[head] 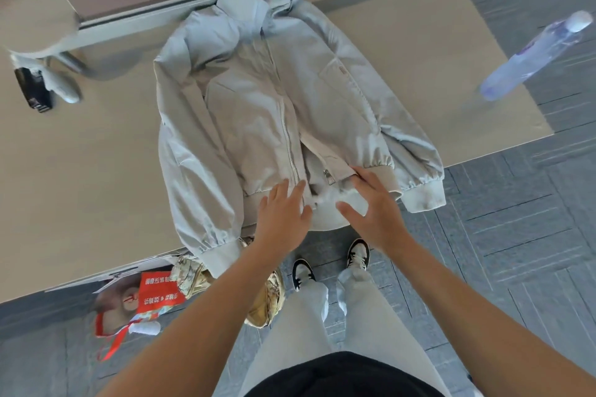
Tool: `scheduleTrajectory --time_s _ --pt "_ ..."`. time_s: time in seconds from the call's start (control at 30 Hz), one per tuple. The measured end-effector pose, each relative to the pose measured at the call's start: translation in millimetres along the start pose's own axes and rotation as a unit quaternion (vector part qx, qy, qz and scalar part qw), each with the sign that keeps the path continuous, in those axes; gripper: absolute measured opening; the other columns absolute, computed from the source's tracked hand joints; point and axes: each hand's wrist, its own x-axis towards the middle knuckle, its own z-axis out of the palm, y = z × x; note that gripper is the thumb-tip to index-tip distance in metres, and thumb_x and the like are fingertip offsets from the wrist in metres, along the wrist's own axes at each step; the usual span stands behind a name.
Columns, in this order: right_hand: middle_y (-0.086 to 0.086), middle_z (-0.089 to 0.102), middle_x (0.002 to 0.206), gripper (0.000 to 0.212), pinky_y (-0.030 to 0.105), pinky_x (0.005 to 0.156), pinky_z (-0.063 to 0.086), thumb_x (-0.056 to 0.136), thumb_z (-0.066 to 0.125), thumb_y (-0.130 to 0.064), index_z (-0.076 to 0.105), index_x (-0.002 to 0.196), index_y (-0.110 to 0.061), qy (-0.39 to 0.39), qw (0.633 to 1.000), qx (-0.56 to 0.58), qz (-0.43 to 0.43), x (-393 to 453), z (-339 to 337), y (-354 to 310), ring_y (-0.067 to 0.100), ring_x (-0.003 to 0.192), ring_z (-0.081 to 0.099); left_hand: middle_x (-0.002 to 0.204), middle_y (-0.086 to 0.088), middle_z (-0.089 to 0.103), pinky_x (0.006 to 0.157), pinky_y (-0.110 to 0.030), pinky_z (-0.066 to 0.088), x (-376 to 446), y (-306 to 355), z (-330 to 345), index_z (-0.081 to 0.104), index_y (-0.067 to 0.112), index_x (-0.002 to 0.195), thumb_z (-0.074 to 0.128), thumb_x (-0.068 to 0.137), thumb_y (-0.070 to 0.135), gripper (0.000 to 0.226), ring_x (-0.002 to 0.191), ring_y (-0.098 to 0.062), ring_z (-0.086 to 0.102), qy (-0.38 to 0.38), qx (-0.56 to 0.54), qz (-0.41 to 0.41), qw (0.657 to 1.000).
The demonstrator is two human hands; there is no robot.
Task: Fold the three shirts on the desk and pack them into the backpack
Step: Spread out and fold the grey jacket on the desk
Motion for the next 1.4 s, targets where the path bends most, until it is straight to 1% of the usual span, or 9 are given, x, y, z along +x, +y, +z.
scheduleTrajectory --time_s 0.27,0.43,0.6,0.7,0.87,1.0,1.1,1.2,1.4 --pt "-0.017 0.035 0.163 0.043 0.03 0.1 0.047 0.094 0.074 -0.037 0.06 0.129 -0.017 -0.014 0.999 -0.011 -0.05 -5 -5 -14 0.007 0.143 0.043 0.146 0.004 0.057 0.101 -0.024 0.036 12 50 -49 0.046 0.03 0.155 0.036 0.111 0.043 0.047 0.128 -0.012 0.054 0.059 -0.289 -0.002 0.955" --pt "-0.014 0.033 0.163 0.055 0.029 0.102 0.047 0.091 0.075 -0.041 0.057 0.138 -0.019 -0.011 0.998 -0.031 -0.054 -6 -9 -21 0.009 0.146 0.04 0.102 -0.004 0.069 0.072 -0.026 0.044 18 62 -60 0.071 0.018 0.102 0.038 0.111 0.029 0.036 0.088 -0.01 0.062 0.052 -0.371 -0.03 0.927" --pt "-0.02 0.027 0.165 0.066 0.037 0.098 0.054 0.091 0.071 -0.043 0.049 0.15 -0.024 -0.014 0.998 -0.04 -0.047 -7 -22 -22 0.005 0.148 0.035 0.117 0.024 0.054 0.086 -0.013 0.039 22 81 -73 0.067 0.015 0.13 0.04 0.111 0.034 0.038 0.102 0.004 0.054 0.049 -0.39 -0.002 0.92" --pt "-0.018 0.028 0.165 0.069 0.037 0.102 0.052 0.092 0.071 -0.044 0.045 0.154 -0.027 0.002 0.998 -0.035 -0.047 -4 -33 -25 0.006 0.149 0.033 0.099 0.007 0.063 0.086 -0.036 0.05 24 96 -84 0.064 0.009 0.106 0.04 0.108 0.036 0.036 0.093 -0.009 0.062 0.053 -0.402 0.042 0.913" --pt "-0.016 0.032 0.163 0.065 0.02 0.094 0.047 0.09 0.067 -0.047 0.054 0.148 -0.021 0.052 0.997 -0.011 -0.047 2 -55 -39 -0.014 0.141 0.03 0.162 0.004 0.041 0.123 -0.032 0.025 30 130 -110 0.051 0.018 0.153 0.042 0.109 0.035 0.047 0.151 -0.007 0.032 0.052 -0.35 0.074 0.932" --pt "-0.016 0.037 0.16 0.059 0.026 0.089 0.055 0.089 0.069 -0.041 0.058 0.143 -0.022 0.066 0.995 0.001 -0.076 9 -68 -51 -0.002 0.136 0.046 0.142 0.002 0.056 0.105 -0.019 0.029 24 141 -125 0.058 0.008 0.143 0.045 0.11 0.029 0.042 0.142 -0.009 0.041 0.094 -0.35 0.102 0.927" --pt "-0.017 0.035 0.161 0.062 0.028 0.101 0.049 0.092 0.07 -0.044 0.055 0.148 -0.023 0.025 0.996 -0.013 -0.083 9 -60 -51 0.001 0.141 0.042 0.152 0.001 0.053 0.119 -0.031 0.032 20 118 -117 0.056 0.01 0.146 0.044 0.108 0.035 0.047 0.145 -0.014 0.043 0.1 -0.346 0.068 0.93" --pt "-0.018 0.034 0.163 0.066 0.031 0.109 0.041 0.095 0.066 -0.049 0.051 0.153 -0.023 -0.06 0.993 -0.055 -0.082 3 -40 -48 0.005 0.146 0.035 0.141 0.01 0.056 0.108 -0.016 0.035 4 76 -93 0.059 0.011 0.143 0.045 0.108 0.03 0.042 0.131 -0.006 0.05 0.09 -0.376 0.005 0.922" --pt "-0.006 0.029 0.169 0.073 0.041 0.128 0.02 0.096 0.062 -0.057 0.045 0.157 -0.021 -0.246 0.949 -0.18 -0.085 -12 6 -33 0.018 0.155 0.025 0.127 0.002 0.067 0.093 -0.029 0.045 -34 8 -24 0.065 0.019 0.13 0.04 0.109 0.032 0.034 0.124 -0.022 0.061 -0.004 -0.356 -0.098 0.929"
